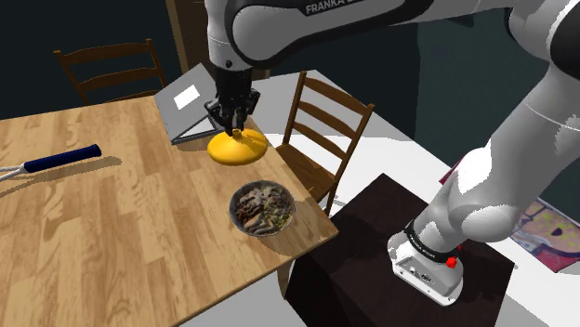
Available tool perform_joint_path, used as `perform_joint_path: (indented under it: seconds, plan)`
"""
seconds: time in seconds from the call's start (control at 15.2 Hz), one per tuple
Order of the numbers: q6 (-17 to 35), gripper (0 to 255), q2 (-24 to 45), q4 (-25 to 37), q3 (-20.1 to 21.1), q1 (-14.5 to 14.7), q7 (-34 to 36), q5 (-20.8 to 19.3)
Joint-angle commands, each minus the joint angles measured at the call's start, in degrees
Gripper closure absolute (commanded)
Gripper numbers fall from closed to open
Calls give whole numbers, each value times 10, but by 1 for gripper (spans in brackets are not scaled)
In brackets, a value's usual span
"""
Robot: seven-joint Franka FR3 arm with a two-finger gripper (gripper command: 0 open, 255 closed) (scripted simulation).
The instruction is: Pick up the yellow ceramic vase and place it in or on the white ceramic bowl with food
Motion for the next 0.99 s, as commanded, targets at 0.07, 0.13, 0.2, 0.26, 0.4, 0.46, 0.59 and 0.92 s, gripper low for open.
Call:
perform_joint_path:
  seconds: [0.07,0.13,0.2,0.26,0.4,0.46,0.59,0.92]
  plan:
    - [1,255,-62,-59,8,8,6,24]
    - [0,255,-82,-77,10,11,8,32]
    - [-3,255,-103,-93,12,15,10,40]
    - [-6,255,-123,-109,14,19,12,49]
    - [-14,255,-163,-138,17,28,17,65]
    - [-20,255,-188,-156,20,35,21,75]
    - [-5,255,-185,-168,21,36,22,75]
    - [35,255,-176,-199,25,36,23,74]
